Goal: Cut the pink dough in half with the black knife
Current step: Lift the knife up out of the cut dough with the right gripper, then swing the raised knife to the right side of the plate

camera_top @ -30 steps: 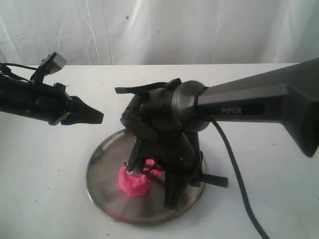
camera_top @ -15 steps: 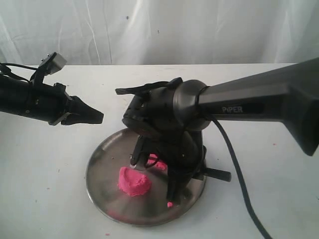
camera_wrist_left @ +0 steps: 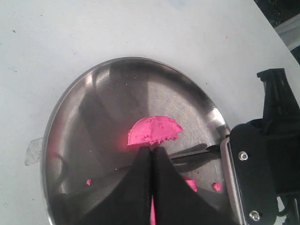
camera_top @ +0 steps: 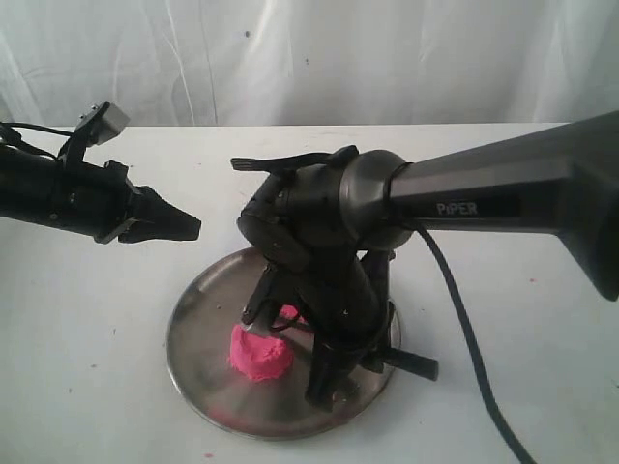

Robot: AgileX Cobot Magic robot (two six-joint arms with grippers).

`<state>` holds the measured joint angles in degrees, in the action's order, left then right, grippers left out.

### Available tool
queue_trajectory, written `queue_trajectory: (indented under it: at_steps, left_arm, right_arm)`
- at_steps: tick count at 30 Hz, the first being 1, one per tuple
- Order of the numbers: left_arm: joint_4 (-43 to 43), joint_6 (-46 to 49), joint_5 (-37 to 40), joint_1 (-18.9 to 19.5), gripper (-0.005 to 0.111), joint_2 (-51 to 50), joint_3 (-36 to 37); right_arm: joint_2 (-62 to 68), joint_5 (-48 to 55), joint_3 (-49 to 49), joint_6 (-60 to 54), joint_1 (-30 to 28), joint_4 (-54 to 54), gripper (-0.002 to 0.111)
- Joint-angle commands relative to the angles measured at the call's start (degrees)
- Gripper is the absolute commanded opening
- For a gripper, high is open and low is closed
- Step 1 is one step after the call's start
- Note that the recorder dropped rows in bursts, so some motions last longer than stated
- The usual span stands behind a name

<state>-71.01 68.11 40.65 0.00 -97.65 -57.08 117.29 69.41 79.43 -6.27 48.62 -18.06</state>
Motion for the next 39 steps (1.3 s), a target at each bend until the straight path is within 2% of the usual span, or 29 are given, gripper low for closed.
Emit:
queue_trajectory:
  at_steps: [1,15,24,34,39]
  left_arm:
    - [-0.83,-0.19,0.84,-0.11,0.000,0.38,0.46]
    - [-0.83,-0.19,0.84,-0.11,0.000,0.28,0.46]
    - [-1.80,-0.46,-0.49,-0.11,0.000,0.30,0.46]
    - [-2.69,-0.46,-0.60,-0.11,0.000,0.30,0.46]
    - [-2.59,-0.46,-0.60,-0.11,0.000,0.30,0.46]
  right_arm:
    - [-0.85,0.56,0.44,-2.61,-0.29,3.63,0.000]
    - [-1.23,0.56,0.44,-5.27,-0.29,10.22,0.000]
    - [-5.28,0.56,0.44,2.43,-0.38,-2.36,0.000]
    - [-8.36,0.46,0.44,11.76,-2.85,-5.33,0.000]
    - [-11.33,-11.17,-1.92,16.94,-4.99,1.54,0.000]
